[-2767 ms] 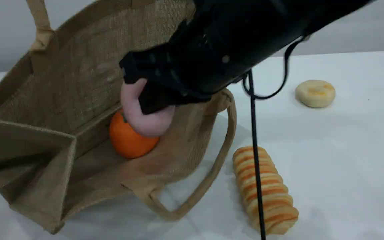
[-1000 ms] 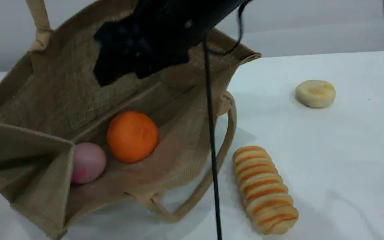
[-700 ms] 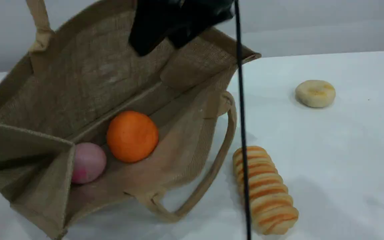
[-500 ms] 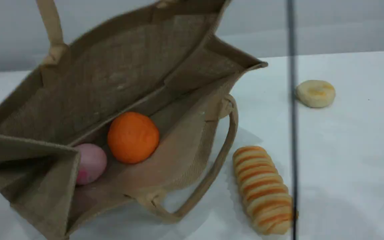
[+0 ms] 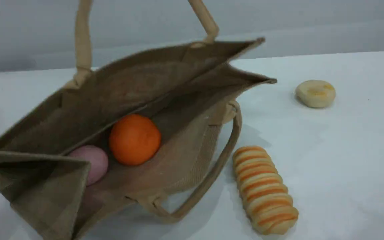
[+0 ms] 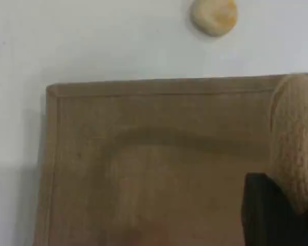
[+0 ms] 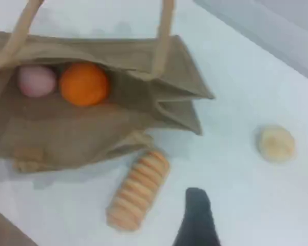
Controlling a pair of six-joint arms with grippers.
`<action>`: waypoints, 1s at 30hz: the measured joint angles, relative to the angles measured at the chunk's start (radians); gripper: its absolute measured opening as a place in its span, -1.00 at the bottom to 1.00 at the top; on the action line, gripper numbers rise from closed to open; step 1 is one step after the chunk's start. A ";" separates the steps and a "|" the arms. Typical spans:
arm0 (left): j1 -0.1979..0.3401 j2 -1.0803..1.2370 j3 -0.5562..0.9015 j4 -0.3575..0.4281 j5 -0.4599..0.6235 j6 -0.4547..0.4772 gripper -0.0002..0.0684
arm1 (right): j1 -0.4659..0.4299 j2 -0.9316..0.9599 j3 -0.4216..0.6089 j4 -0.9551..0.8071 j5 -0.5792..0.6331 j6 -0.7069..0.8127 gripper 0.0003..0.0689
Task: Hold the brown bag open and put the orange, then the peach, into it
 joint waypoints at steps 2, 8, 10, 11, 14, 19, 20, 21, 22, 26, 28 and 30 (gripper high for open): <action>-0.018 0.034 0.000 -0.001 -0.014 0.010 -0.77 | 0.000 -0.052 0.000 -0.031 0.043 0.033 0.33; -0.084 0.110 0.000 -0.001 -0.057 0.021 -0.77 | 0.000 -0.184 0.000 -0.111 0.077 0.102 0.33; -0.099 0.131 0.000 0.000 -0.060 0.021 -0.77 | 0.000 -0.229 0.000 -0.110 0.077 0.113 0.33; -0.106 0.141 0.000 0.000 -0.060 0.018 -0.77 | 0.000 -0.246 0.000 -0.110 0.076 0.115 0.33; -0.123 0.175 0.000 0.001 -0.062 0.014 -0.76 | 0.000 -0.304 0.000 -0.109 0.076 0.134 0.33; -0.153 0.230 0.000 0.001 -0.065 0.014 -0.69 | 0.000 -0.376 0.000 -0.109 0.075 0.170 0.33; -0.157 0.233 0.000 0.001 -0.065 0.014 -0.67 | 0.000 -0.383 0.000 -0.109 0.075 0.175 0.33; -0.157 0.234 0.000 0.001 -0.064 0.014 -0.64 | 0.000 -0.385 0.000 -0.108 0.075 0.182 0.33; -0.157 0.234 0.000 0.001 -0.064 0.013 -0.60 | 0.000 -0.385 0.000 -0.105 0.074 0.189 0.33; -0.157 0.233 0.000 0.004 -0.046 0.013 -0.32 | 0.000 -0.384 0.000 -0.085 0.072 0.191 0.33; -0.157 0.233 0.000 -0.002 -0.010 0.013 -0.11 | 0.000 -0.384 0.000 -0.090 0.072 0.190 0.33; -0.157 0.233 0.000 -0.007 0.021 0.013 0.13 | 0.000 -0.384 0.000 -0.089 0.072 0.190 0.33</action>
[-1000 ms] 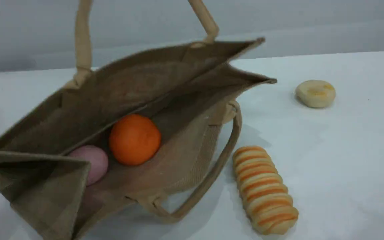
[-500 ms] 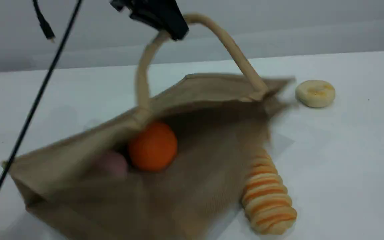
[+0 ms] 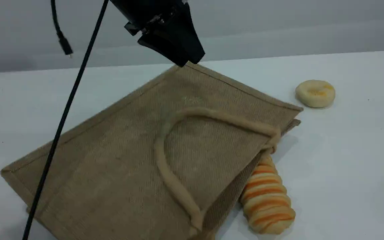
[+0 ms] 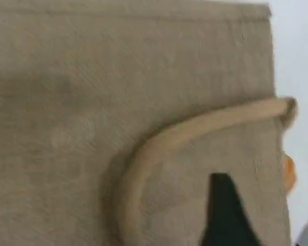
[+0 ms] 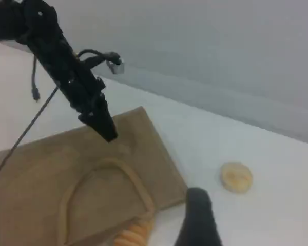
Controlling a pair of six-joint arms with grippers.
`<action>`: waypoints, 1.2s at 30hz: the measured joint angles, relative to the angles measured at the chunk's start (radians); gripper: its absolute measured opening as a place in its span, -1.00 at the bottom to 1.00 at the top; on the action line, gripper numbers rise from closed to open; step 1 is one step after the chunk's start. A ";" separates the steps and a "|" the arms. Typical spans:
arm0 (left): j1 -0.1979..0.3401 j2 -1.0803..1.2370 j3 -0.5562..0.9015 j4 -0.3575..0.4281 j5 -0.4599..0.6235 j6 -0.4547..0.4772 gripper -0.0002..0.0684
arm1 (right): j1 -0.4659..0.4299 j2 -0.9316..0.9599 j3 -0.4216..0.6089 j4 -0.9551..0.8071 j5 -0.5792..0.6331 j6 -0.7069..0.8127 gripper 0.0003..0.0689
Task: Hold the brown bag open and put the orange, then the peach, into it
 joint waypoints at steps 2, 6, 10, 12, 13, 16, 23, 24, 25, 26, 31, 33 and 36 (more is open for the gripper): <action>0.000 -0.005 0.000 0.010 0.017 0.000 0.30 | 0.000 0.000 0.000 0.006 0.000 0.000 0.33; 0.001 -0.061 0.000 0.048 0.044 0.005 0.40 | 0.001 -0.007 0.013 0.022 -0.002 -0.001 0.32; 0.001 -0.161 0.000 0.103 0.081 0.003 0.41 | 0.001 -0.056 0.106 0.014 -0.002 -0.002 0.32; 0.001 -0.220 0.000 0.119 0.081 -0.012 0.41 | 0.001 -0.096 0.176 0.012 -0.002 -0.002 0.32; 0.001 -0.245 0.000 0.121 0.081 -0.026 0.41 | 0.001 -0.114 0.219 0.011 -0.002 -0.002 0.32; 0.001 -0.324 0.000 0.121 0.081 -0.072 0.41 | 0.001 -0.189 0.346 0.011 -0.001 0.008 0.32; -0.077 -0.483 0.000 0.304 0.080 -0.205 0.41 | 0.001 -0.426 0.638 0.036 -0.035 0.023 0.32; -0.095 -0.500 0.000 0.335 0.080 -0.228 0.41 | 0.001 -0.456 0.674 0.048 -0.034 0.022 0.32; -0.114 -0.521 0.000 0.371 0.080 -0.248 0.41 | 0.001 -0.492 0.701 0.058 -0.043 0.022 0.32; -0.130 -0.540 0.000 0.405 0.080 -0.271 0.41 | 0.001 -0.526 0.731 0.066 -0.050 0.022 0.32; -0.208 -0.607 0.000 0.491 0.080 -0.321 0.38 | 0.001 -0.650 0.804 0.083 -0.130 0.022 0.32; -0.230 -0.628 0.000 0.501 0.080 -0.336 0.36 | 0.001 -0.660 0.815 0.089 -0.141 0.021 0.32; -0.241 -0.658 0.002 0.506 0.077 -0.368 0.35 | 0.001 -0.660 0.815 0.089 -0.157 0.015 0.32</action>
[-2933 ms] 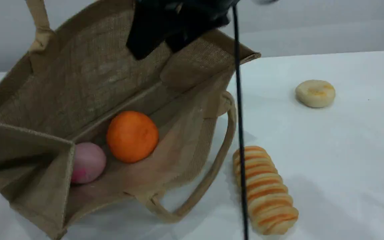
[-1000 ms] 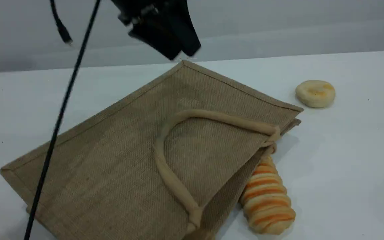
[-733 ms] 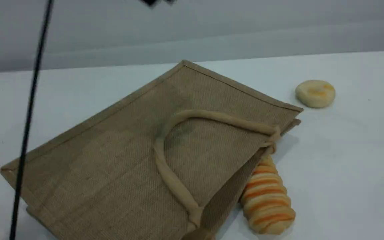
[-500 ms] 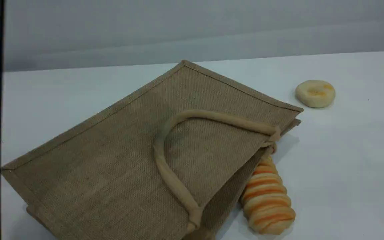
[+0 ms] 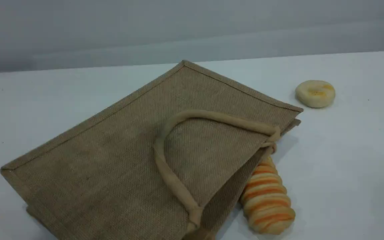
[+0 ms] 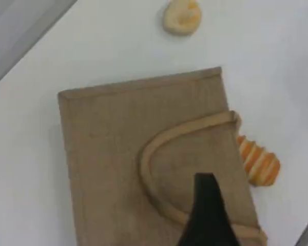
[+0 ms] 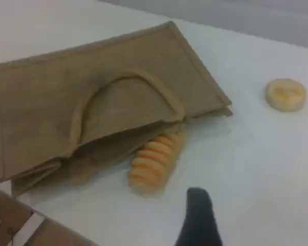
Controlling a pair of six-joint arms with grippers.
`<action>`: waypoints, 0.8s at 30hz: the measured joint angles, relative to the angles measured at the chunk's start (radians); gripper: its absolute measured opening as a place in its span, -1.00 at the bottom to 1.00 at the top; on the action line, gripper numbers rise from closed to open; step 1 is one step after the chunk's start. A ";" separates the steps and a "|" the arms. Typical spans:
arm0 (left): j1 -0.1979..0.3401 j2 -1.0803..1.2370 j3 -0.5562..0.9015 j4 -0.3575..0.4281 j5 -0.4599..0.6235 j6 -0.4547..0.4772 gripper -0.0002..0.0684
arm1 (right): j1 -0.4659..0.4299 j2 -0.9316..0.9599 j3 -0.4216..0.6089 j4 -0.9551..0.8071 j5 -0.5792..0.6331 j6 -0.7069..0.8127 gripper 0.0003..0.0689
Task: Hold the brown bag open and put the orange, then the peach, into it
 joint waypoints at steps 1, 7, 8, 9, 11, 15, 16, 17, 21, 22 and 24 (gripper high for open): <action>0.000 -0.014 0.004 0.002 -0.001 -0.008 0.34 | 0.000 0.000 0.000 0.000 0.002 0.000 0.32; 0.001 -0.152 0.132 -0.002 -0.002 -0.016 0.34 | 0.000 0.002 0.000 0.000 0.004 0.000 0.32; 0.001 -0.186 0.163 -0.003 -0.003 -0.023 0.34 | 0.000 0.002 0.000 0.000 0.004 0.000 0.32; 0.001 -0.218 0.203 -0.004 -0.003 -0.026 0.34 | 0.000 0.002 0.000 0.000 0.004 0.000 0.32; 0.001 -0.305 0.294 -0.004 -0.003 -0.041 0.34 | 0.000 0.002 0.000 0.000 0.004 0.000 0.32; 0.001 -0.499 0.481 -0.004 -0.002 -0.081 0.34 | 0.000 0.002 0.000 0.000 0.004 0.000 0.32; 0.001 -0.545 0.535 -0.004 -0.002 -0.086 0.34 | 0.000 0.002 0.000 -0.002 0.005 0.000 0.32; 0.001 -0.602 0.589 -0.004 -0.002 -0.093 0.34 | 0.000 0.002 0.000 -0.009 0.006 0.000 0.32; 0.002 -0.830 0.791 0.000 -0.061 -0.141 0.34 | 0.000 0.002 0.000 -0.034 0.006 0.011 0.32; 0.002 -0.888 0.832 0.007 -0.082 -0.157 0.34 | 0.000 0.002 0.000 -0.034 0.006 0.011 0.32; 0.002 -0.987 0.922 0.037 -0.082 -0.203 0.34 | 0.000 0.002 0.000 -0.034 0.007 0.011 0.32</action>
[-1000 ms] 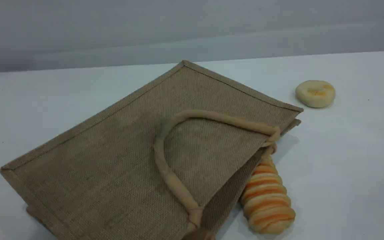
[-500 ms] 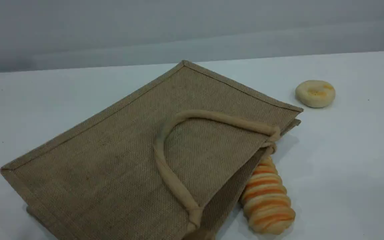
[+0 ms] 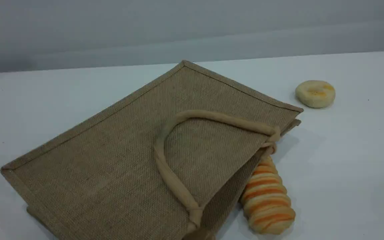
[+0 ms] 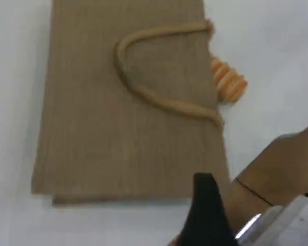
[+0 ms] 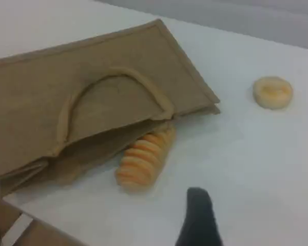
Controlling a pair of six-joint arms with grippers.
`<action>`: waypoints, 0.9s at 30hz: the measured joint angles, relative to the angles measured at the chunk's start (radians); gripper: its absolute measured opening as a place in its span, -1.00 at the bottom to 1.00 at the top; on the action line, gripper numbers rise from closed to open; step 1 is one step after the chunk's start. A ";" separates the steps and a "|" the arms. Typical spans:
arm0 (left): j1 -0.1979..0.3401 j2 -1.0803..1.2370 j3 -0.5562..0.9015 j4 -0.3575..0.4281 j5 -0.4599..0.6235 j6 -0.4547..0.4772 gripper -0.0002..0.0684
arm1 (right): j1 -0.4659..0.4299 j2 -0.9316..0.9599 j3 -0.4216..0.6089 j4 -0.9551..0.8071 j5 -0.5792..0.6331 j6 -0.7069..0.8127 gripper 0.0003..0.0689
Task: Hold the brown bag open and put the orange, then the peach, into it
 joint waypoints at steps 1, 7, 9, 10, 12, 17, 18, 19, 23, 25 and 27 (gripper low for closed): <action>0.000 -0.050 0.041 0.019 0.001 -0.023 0.34 | 0.000 0.000 0.000 0.000 0.000 0.000 0.32; 0.000 -0.244 0.216 0.156 -0.002 -0.185 0.34 | 0.000 0.000 0.000 0.000 0.001 0.000 0.32; 0.000 -0.271 0.257 0.173 -0.019 -0.211 0.34 | 0.000 0.000 0.000 0.000 0.001 0.000 0.32; 0.000 -0.279 0.277 0.172 -0.033 -0.212 0.34 | 0.000 0.000 0.000 0.000 0.001 0.000 0.32; 0.000 -0.298 0.315 0.172 -0.041 -0.212 0.34 | 0.000 0.000 0.000 0.000 0.001 0.000 0.32; 0.000 -0.332 0.360 0.174 -0.064 -0.229 0.34 | 0.000 0.000 0.000 0.001 0.001 0.000 0.32; 0.000 -0.336 0.358 0.175 -0.068 -0.229 0.34 | 0.000 0.000 0.000 0.001 0.001 0.000 0.32; 0.000 -0.341 0.358 0.176 -0.068 -0.228 0.34 | 0.000 0.000 0.000 0.001 0.001 0.000 0.32; 0.000 -0.352 0.357 0.176 -0.064 -0.220 0.34 | 0.000 0.000 0.000 0.003 0.001 -0.001 0.32; 0.000 -0.352 0.357 0.174 -0.062 -0.221 0.34 | -0.006 0.000 0.000 0.004 0.001 -0.001 0.32; 0.000 -0.352 0.357 0.173 -0.062 -0.221 0.34 | -0.043 0.000 0.000 0.007 0.001 -0.002 0.32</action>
